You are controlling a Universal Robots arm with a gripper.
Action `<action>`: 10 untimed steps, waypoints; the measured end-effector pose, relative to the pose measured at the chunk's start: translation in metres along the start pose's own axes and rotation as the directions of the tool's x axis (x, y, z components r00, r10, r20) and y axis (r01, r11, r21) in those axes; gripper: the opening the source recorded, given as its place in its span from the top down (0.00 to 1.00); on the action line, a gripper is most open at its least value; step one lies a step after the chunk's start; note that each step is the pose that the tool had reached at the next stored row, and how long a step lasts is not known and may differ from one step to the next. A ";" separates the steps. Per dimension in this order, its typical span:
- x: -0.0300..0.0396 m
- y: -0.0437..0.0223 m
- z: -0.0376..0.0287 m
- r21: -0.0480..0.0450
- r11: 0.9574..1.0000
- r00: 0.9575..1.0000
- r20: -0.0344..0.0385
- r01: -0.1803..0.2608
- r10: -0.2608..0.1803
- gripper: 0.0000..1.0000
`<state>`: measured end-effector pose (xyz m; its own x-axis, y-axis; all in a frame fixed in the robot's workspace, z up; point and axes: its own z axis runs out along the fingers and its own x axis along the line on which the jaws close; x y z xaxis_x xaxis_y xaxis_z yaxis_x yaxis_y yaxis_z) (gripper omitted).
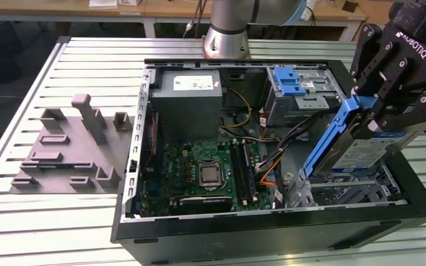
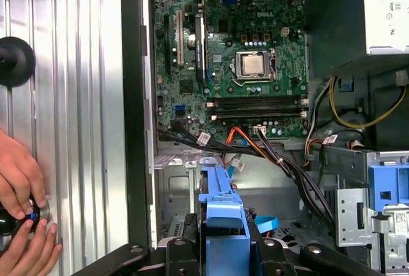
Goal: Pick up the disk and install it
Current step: 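Insert the disk into the insertion slot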
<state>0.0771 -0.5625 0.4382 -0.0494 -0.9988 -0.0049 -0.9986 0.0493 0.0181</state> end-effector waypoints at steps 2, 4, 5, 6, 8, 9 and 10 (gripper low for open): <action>0.0003 -0.0005 0.0011 0.000 1.000 1.000 0.000 0.000 0.000 0.63; 0.0010 -0.0008 0.0020 0.000 1.000 1.000 0.000 0.001 -0.001 0.63; 0.0013 -0.0009 0.0026 0.000 1.000 1.000 0.000 0.001 -0.001 0.63; 0.0016 -0.0010 0.0032 0.000 1.000 1.000 0.000 0.001 -0.001 0.63; 0.0017 -0.0012 0.0044 0.000 1.000 1.000 0.000 0.003 -0.003 0.63; 0.0017 -0.0014 0.0050 0.000 1.000 1.000 -0.001 0.003 -0.003 0.63; 0.0017 -0.0015 0.0061 0.000 1.000 1.000 0.000 0.003 -0.003 0.63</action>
<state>0.0783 -0.5643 0.4321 -0.0463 -0.9989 -0.0050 -0.9988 0.0462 0.0181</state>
